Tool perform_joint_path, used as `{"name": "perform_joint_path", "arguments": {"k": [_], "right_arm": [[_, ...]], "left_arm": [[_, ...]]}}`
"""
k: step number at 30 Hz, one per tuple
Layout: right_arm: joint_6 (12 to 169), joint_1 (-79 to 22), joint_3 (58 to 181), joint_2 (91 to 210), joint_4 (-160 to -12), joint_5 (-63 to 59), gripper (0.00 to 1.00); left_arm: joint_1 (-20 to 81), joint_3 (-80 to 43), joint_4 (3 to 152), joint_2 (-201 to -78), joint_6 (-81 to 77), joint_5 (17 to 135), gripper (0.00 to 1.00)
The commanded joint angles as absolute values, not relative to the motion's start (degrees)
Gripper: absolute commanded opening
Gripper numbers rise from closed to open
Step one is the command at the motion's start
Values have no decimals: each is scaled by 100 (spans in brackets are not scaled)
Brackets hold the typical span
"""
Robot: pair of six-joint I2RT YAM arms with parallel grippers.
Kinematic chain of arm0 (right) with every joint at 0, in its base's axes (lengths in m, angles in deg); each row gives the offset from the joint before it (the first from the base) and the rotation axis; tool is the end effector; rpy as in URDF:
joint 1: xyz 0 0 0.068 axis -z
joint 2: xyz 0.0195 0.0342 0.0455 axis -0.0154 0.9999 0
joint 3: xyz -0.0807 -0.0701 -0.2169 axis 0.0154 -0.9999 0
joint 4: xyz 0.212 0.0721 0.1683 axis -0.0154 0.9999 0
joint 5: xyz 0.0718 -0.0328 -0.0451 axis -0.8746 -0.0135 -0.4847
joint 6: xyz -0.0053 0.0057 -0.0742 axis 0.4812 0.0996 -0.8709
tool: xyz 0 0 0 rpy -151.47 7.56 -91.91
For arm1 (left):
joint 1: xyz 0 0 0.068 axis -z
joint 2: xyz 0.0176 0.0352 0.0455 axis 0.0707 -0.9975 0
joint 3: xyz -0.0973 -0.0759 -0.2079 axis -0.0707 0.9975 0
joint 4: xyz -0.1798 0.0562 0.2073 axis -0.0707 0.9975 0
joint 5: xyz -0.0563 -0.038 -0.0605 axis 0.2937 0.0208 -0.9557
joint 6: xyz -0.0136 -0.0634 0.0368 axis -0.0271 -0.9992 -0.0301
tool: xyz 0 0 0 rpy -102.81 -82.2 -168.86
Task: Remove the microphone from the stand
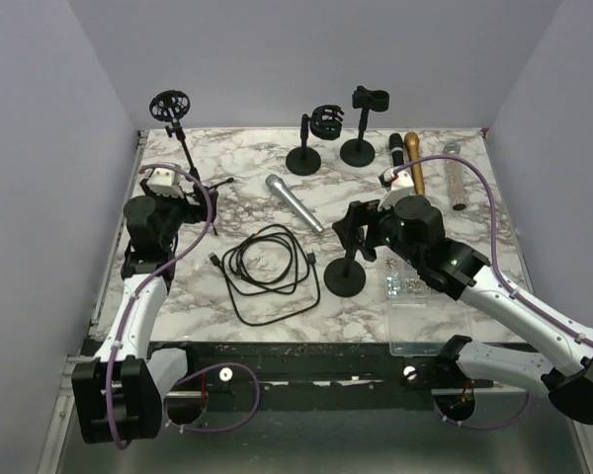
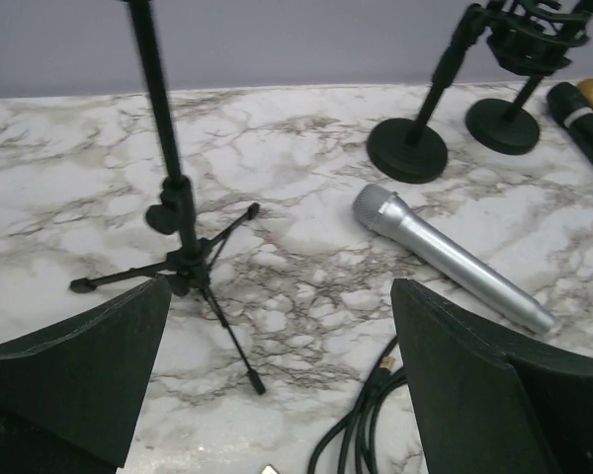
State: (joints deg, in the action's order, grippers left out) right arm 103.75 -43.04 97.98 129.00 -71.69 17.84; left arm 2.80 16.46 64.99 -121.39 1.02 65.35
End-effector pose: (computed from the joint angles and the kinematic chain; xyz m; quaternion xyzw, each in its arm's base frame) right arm 0.2248 0.1976 0.3010 -0.1092 0.8110 0.2237 0.5295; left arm 0.2981 -0.0137 0.2599 0.0475 0.7382 -0.1621 0.6531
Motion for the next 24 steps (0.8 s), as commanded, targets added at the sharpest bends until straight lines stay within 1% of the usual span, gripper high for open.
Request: {"name": "perform_joint_path", "arguments": {"k": [1,3,7,10,13,15,20,22,24], "right_arm": [[10292,-4315,9679,12693,-7336,1758,100],[10274,-4310,9655,12611,-7311,1816,100],[10261,-4315,9646,12488,-7235,1873,100],[10266,-4315,9655,12400,-7165,1901,100],[10267,-4315,9657,12321,-7103,1939,100],[10257,-4313,9657,12303,-7070,1959,100],[10274,-4314,9720,12369,-7045,1979,100],[10300,-4315,9734,12396,-7061,1966,100],[10332,-4313,9717,12421,-7106,1923,100]], "left_arm": [[-495,1860,5267,-12335,-195,5838,97],[-800,1719,5188,-12664,-501,5250,96],[-1329,1405,4825,-13569,-1213,3990,90],[-1609,1359,4077,-14142,-1951,3390,89],[-2019,1311,2938,-14798,-2875,2964,88],[-2211,1196,2088,-15311,-3577,2567,86],[-2284,782,369,-16380,-5181,2193,81],[-2264,695,379,-16550,-5225,2184,80],[-2240,649,885,-16571,-4860,2305,79]]}}
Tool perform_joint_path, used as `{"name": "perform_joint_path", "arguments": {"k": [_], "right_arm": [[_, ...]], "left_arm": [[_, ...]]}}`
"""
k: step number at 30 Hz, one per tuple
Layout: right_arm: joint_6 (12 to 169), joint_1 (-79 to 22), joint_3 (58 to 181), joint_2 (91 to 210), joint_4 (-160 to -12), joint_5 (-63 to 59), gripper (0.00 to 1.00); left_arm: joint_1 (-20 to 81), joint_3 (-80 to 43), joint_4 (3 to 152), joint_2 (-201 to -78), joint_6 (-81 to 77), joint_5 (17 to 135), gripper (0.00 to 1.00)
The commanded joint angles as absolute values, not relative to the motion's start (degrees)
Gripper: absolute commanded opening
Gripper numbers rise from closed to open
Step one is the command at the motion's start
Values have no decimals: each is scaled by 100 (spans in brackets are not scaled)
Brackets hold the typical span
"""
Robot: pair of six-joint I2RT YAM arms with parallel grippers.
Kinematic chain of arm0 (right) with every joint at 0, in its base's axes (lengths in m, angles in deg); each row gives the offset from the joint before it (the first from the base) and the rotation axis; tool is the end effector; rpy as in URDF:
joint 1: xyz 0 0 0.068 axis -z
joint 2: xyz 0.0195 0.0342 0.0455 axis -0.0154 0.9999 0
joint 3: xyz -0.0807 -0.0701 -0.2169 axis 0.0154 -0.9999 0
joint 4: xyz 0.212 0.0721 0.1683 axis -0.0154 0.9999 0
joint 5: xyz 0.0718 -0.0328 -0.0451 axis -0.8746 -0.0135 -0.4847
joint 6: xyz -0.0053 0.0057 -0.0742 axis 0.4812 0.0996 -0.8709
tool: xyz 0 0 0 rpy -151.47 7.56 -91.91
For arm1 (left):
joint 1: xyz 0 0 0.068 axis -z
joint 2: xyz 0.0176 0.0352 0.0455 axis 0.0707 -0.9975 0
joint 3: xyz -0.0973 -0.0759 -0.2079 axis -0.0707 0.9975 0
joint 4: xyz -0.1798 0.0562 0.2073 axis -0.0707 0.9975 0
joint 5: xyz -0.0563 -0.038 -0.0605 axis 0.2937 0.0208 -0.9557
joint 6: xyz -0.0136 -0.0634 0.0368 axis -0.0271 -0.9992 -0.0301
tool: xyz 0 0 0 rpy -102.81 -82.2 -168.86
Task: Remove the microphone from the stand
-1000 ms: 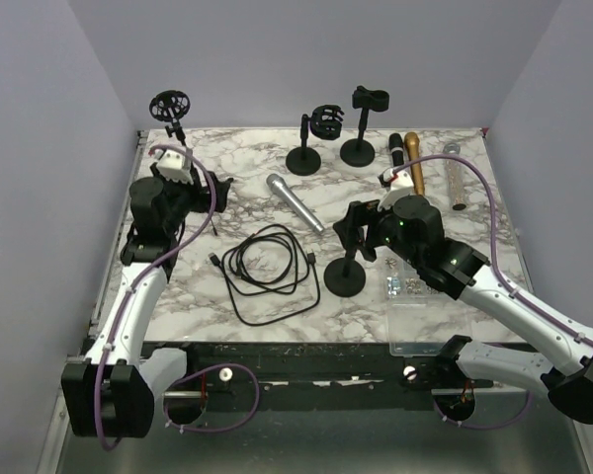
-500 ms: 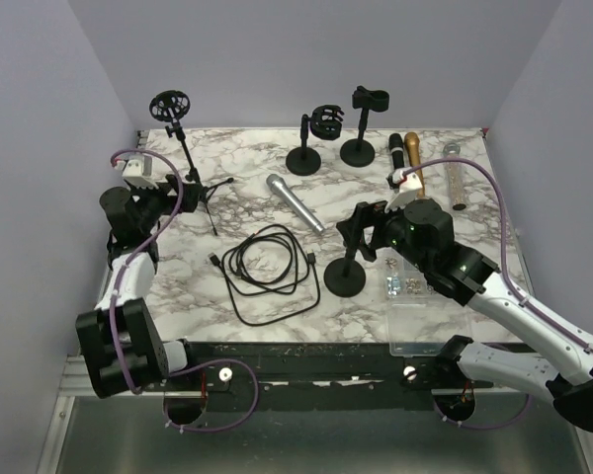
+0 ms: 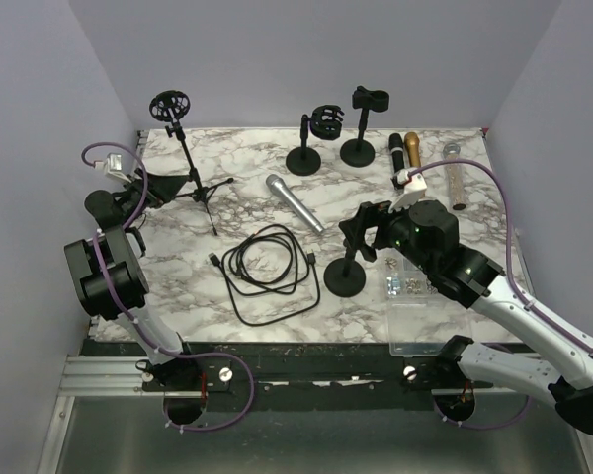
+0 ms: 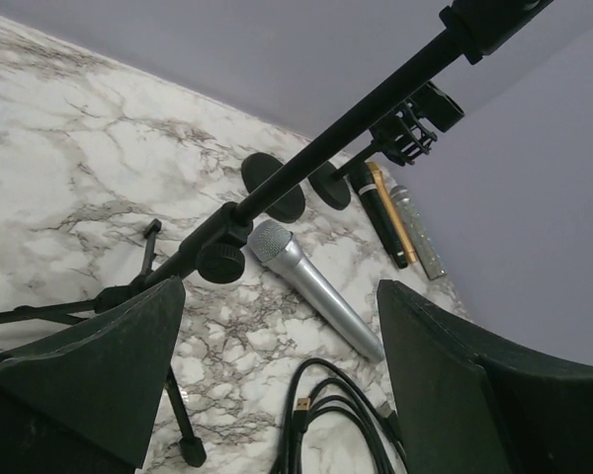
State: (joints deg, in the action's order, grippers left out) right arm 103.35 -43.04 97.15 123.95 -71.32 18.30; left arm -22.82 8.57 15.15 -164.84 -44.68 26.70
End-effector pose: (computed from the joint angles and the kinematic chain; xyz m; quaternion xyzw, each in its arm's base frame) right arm 0.2124 0.1850 0.3183 -0.1026 0.7923 0.2350 0.5537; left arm 0.3531 0.1197 0.1712 -0.0945 0.6716 -0.4611 0.5722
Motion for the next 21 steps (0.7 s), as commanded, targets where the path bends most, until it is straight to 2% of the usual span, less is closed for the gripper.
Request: {"name": "perform_joint_path", "arguments": {"k": [1,9,11,15,21], "right_arm": [[10347,-4314,9718,12439,-7123,1896,100],[10375,-4314,9760,12518,-7107,1803,100],[10378,-4310,9776,12514,-7089,1820,100],[10394,-4313,9755,12500,-7081,1838,100],[10403,-4315,9760,12554,-7088,1812,100]], "left_arm": [[-2211,608,1154,-16563,-4626,2381,79],[-1945,209,2790,-16651,-3632,2771,70],[-1872,243,2992,-16618,-3431,2876,70],[-1866,125,3300,-16691,-3394,2956,62],[-1860,-20,3800,-16705,-3162,2999,57]]}}
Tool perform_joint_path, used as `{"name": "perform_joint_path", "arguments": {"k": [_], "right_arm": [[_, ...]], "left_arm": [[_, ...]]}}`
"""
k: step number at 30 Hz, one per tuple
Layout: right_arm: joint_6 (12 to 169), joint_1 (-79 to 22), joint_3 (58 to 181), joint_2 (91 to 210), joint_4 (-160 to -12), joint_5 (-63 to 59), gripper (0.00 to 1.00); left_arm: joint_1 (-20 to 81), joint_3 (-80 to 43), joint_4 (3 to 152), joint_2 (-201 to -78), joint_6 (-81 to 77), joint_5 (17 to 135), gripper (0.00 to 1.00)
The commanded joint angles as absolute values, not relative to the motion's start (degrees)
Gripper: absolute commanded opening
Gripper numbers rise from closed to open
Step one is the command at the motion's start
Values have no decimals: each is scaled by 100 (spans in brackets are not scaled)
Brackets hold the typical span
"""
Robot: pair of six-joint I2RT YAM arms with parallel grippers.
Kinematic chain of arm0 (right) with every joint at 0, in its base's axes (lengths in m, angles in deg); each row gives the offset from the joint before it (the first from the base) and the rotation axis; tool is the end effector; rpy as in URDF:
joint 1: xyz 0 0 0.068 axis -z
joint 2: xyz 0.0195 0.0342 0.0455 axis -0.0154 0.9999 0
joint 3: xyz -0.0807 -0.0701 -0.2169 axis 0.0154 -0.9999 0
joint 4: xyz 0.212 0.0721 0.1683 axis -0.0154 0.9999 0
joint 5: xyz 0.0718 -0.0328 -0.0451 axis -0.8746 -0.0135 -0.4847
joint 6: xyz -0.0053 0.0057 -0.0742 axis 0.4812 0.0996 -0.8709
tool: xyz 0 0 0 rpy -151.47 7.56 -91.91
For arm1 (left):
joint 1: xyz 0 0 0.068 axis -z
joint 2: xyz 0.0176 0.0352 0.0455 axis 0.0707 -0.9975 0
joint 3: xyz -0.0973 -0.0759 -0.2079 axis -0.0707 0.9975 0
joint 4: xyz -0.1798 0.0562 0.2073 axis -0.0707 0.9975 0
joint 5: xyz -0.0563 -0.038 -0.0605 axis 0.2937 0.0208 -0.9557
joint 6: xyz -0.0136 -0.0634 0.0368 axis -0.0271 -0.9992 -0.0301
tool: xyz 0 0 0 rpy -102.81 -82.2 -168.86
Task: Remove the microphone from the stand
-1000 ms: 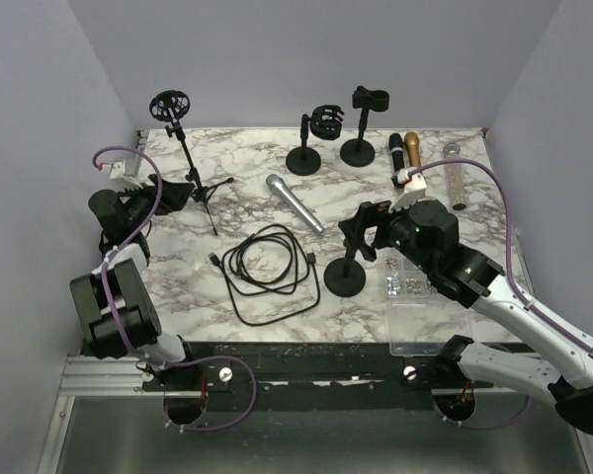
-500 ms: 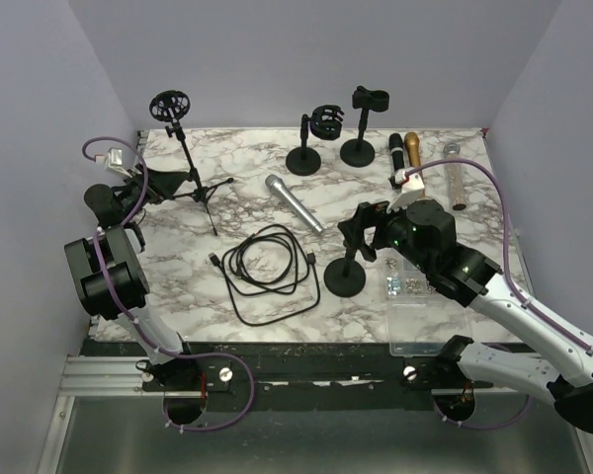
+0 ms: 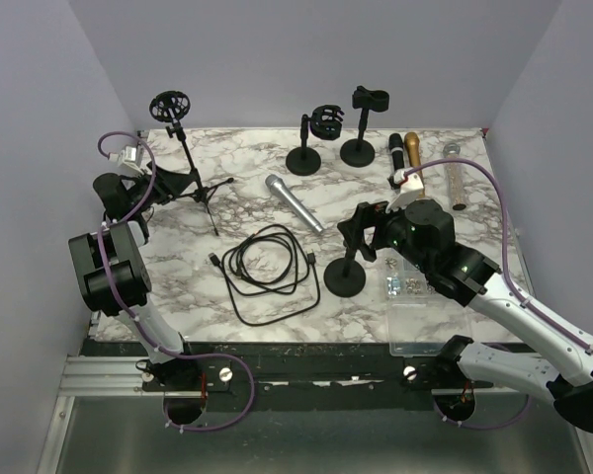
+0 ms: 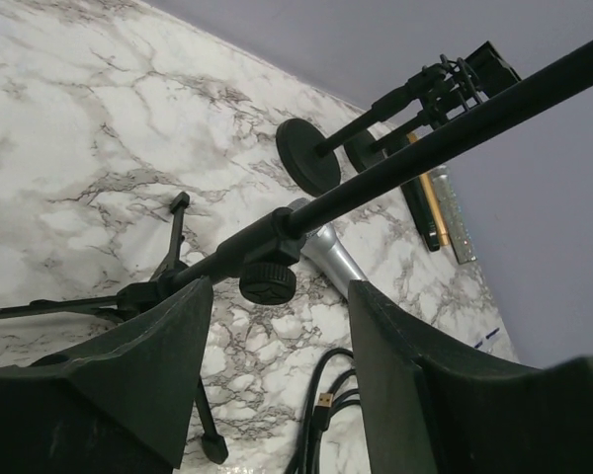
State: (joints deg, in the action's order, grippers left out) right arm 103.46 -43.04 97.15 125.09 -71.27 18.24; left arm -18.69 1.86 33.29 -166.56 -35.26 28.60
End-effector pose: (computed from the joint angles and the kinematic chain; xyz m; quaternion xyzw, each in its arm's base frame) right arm 0.2153 0.1878 0.3129 -0.1043 0.7982 0.2310 0.5466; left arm 0.3833 0.1046 0.1629 -0.0981 0.7162 -0.4503 0.5240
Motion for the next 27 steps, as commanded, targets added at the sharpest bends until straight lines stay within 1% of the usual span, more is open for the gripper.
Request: {"name": "perform_joint_path", "arguments": {"k": [1,4,7,14,18,22,25,27], "right_arm": [[10401,-4315,9768,12552,-7089,1805,100],[10404,-4310,9769,12561,-7089,1803,100],[10412,-4315,9771,12560,-7089,1812,100],[10426,-4313,9777,12590,-7090,1777,100],[10439,-4315,9778,12612,-7098,1760,100],[10443,-4314,9770,12601,-7106,1759,100],[10448,-4315,9760,12584,-7107,1763,100],[10446,-4314,9753,12583,-7104,1760,100]], "left_arm": [[-1848,-41,3856,-16715,-3145,3007,55],[-1845,-120,3961,-16756,-3183,3047,53],[-1827,-160,3912,-16802,-3320,3035,48],[-1822,-255,4127,-16848,-3333,3106,39],[-1783,-278,4020,-16899,-3450,3020,37],[-1749,-288,3979,-16916,-3566,2988,31],[-1706,-285,3926,-16926,-3626,2927,30],[-1694,-235,3752,-16934,-3791,2902,26]]}}
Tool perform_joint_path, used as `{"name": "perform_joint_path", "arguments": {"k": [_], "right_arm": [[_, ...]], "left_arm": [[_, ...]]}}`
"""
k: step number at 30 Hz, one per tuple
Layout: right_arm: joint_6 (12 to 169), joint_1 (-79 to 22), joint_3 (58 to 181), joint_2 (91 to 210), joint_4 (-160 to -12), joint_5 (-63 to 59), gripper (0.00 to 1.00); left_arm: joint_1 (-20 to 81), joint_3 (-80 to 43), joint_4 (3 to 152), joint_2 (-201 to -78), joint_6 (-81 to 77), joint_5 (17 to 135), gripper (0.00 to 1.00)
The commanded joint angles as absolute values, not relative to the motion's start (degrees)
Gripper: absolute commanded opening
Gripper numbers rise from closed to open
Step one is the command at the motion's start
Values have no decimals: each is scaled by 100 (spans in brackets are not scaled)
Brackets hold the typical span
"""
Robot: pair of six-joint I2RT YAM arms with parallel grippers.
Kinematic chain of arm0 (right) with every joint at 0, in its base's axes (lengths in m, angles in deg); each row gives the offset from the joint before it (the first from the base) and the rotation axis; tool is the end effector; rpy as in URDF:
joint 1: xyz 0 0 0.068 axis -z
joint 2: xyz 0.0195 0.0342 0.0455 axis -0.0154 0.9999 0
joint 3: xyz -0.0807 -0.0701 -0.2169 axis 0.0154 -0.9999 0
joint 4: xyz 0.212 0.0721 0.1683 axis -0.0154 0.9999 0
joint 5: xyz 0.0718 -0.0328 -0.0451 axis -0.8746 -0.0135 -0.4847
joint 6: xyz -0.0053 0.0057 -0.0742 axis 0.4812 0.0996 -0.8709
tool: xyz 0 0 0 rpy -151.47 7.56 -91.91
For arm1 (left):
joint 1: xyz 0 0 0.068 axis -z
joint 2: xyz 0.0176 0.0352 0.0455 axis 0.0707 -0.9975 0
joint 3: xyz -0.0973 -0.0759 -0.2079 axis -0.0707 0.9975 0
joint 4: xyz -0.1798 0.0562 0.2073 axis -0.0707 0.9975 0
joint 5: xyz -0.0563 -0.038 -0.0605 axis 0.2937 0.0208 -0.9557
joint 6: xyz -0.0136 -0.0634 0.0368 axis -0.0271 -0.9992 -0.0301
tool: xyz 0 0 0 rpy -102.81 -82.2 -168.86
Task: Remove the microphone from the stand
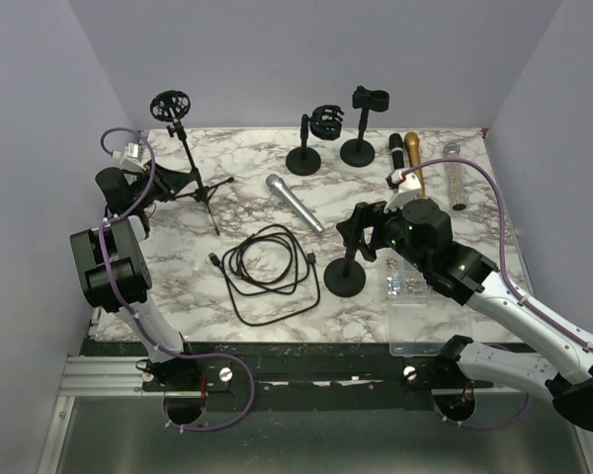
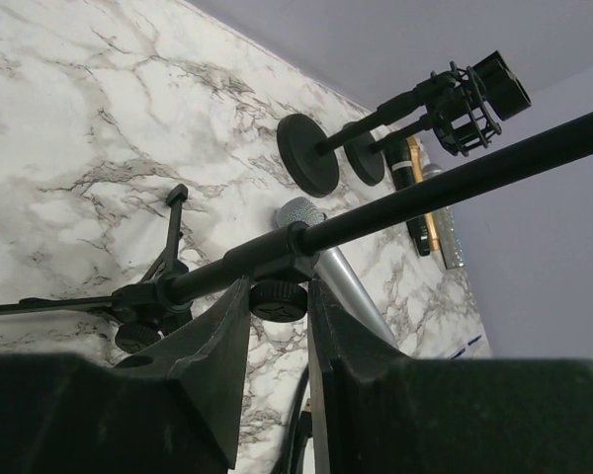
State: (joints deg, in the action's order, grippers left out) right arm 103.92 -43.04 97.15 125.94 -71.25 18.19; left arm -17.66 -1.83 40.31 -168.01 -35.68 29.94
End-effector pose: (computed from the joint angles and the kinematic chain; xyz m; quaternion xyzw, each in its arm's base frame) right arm 0.2173 0.1899 0.3089 -0.1030 0.8027 0.2298 0.5406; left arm 0.3961 0.1030 0.1607 -0.1278 0.7289 -0.4569 0.4936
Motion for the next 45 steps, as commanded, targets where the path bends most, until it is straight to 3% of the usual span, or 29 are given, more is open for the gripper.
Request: {"name": "perform_joint_path", "arguments": {"k": [1,4,12,27,34,40,42,45], "right_arm": [[10440,-4314,9755,12576,-7106,1765,100],[10443,-4314,9746,12542,-7098,1776,100],[10404,-4314,9707,12440,-7072,1838,100],[10382,-4313,9769,12521,-7063,1779,100],[10374,-4315,9826,12617,-7062,1759,100],[10364,-4312,9830,12629,-7075,1794,100],[10360,-4315,9831,12638,-7081,1794,100],[10347,-4313,9833,12665,-7081,1799,100]], "left_arm": [[-1700,-231,3761,-16941,-3838,2911,20],[-1695,-266,3993,-16951,-4084,2933,0],[-1697,82,4018,-17001,-5644,2997,0],[-1613,1447,1094,-16985,-11140,4248,0],[-1566,1413,1866,-16688,-11964,4329,0],[-1578,1351,2305,-16652,-11450,4276,0],[-1546,1346,2449,-16604,-11155,4281,7],[-1579,1251,2691,-16516,-10448,4205,31]]}}
